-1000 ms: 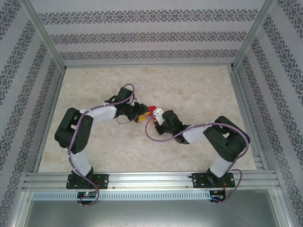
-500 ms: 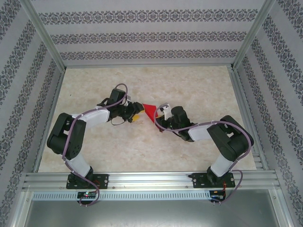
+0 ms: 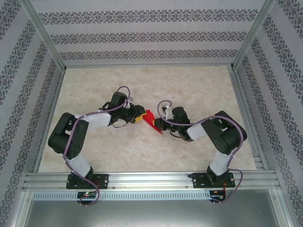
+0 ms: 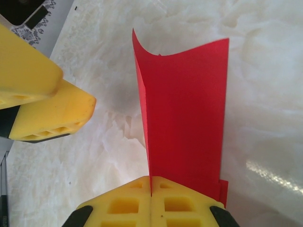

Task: Fold a paper plane with a square sheet of paper (pick it up from the middle)
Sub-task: Fold the wing for the fifth time at the center of the table.

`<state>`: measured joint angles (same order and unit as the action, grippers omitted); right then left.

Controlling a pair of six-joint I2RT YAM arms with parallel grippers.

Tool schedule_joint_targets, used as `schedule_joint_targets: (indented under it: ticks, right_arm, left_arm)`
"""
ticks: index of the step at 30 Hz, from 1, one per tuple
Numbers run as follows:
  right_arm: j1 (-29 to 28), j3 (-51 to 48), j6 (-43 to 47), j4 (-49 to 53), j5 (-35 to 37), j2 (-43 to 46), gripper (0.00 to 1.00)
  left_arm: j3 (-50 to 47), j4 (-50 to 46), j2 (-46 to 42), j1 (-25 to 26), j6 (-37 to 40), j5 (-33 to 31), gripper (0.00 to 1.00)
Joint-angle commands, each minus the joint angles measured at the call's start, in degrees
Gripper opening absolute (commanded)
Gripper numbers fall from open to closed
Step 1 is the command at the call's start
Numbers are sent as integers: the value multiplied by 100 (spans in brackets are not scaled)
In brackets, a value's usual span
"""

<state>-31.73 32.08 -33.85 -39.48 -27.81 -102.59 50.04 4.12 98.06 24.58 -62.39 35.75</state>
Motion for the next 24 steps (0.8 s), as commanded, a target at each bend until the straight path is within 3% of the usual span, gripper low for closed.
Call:
schedule_joint_targets:
  ticks: [1, 24]
  right_arm:
    - [46, 27, -262, -148, -172, -159, 0]
    - [280, 172, -1015, -134, -486, -447, 0]
  left_arm:
    - [-17, 364, 147, 91, 37, 78, 43]
    - [158, 882, 650, 278, 138, 319, 37]
